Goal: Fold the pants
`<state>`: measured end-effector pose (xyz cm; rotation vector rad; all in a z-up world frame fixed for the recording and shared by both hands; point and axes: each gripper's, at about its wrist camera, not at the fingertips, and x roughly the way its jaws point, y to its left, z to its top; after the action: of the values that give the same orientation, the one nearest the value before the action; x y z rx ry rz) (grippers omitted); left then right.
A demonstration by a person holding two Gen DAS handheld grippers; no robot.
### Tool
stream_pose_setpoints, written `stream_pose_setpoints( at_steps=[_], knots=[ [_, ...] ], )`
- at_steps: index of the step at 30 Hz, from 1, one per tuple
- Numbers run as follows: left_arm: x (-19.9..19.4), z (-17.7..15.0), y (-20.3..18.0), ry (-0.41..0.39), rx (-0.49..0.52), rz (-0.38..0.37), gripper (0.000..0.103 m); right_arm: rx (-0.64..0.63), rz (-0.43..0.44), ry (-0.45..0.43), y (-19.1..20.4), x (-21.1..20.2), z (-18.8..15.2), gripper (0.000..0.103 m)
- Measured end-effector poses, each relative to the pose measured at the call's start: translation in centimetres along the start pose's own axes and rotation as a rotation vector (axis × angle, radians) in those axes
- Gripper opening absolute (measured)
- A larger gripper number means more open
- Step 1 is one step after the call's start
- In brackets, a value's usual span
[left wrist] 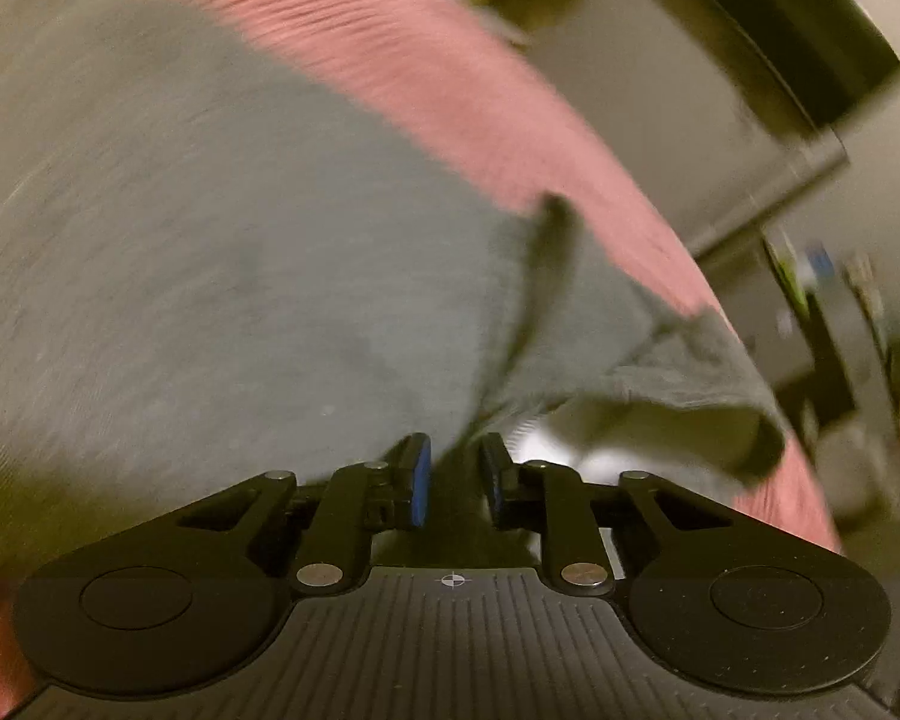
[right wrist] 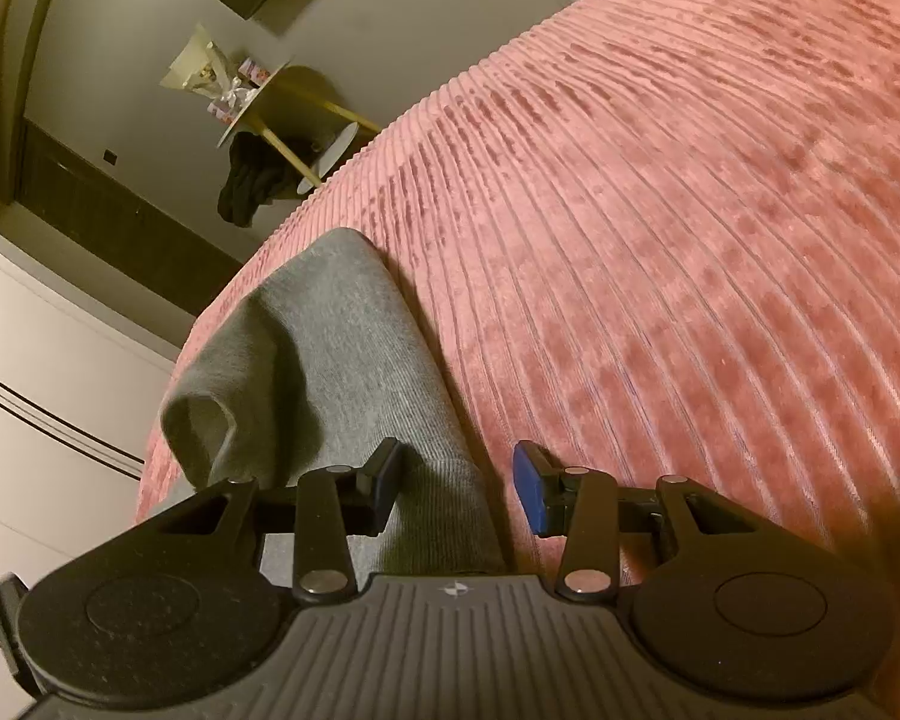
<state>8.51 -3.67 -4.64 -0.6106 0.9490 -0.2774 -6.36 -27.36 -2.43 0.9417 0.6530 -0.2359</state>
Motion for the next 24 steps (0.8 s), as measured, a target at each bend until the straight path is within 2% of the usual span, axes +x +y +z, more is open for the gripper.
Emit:
stream_pose_setpoints(
  at_steps=[1,2,3,4,6,11,13,17,19,22,24],
  knots=[
    [-0.4,0.0,0.3,-0.015,0.003,0.014,0.023,0.002,0.001,0.000,-0.1,0.0,0.0,0.041],
    [-0.8,-0.2,0.1,-0.032,0.047,0.043,0.024,0.003,0.001,0.001,-0.1,0.0,0.0,0.041],
    [-1.1,-0.4,-0.5,-0.043,0.120,0.072,0.030,0.004,0.001,0.001,-0.1,0.0,0.1,0.041],
    [-1.4,-0.7,-1.2,-0.051,0.189,0.092,0.044,0.005,0.001,0.001,-0.1,0.0,0.1,0.041],
    [-2.0,-1.6,-3.1,-0.073,0.346,0.104,0.063,0.007,0.001,0.002,-0.1,0.0,0.1,0.041],
    [-2.3,-5.5,-8.1,-0.173,0.816,0.169,0.071,0.020,0.009,0.005,-0.4,0.1,0.2,0.042],
    [-2.2,-6.9,-9.2,-0.199,0.933,0.163,0.071,0.026,0.012,0.007,-0.5,0.1,0.2,0.042],
    [-0.5,-7.3,-9.3,-0.171,0.963,0.177,0.071,0.027,0.012,0.008,-0.5,0.3,0.2,0.043],
    [0.4,-7.3,-9.3,-0.137,0.983,0.160,0.070,0.024,0.014,0.008,-0.5,0.3,0.2,0.043],
    [0.9,-7.3,-9.5,-0.167,1.011,0.174,0.070,0.020,0.018,0.007,-0.6,0.4,0.2,0.043],
    [1.6,-6.5,-9.5,-0.171,0.986,0.189,0.062,0.013,0.015,0.006,-0.5,0.6,0.2,0.044]
  ],
)
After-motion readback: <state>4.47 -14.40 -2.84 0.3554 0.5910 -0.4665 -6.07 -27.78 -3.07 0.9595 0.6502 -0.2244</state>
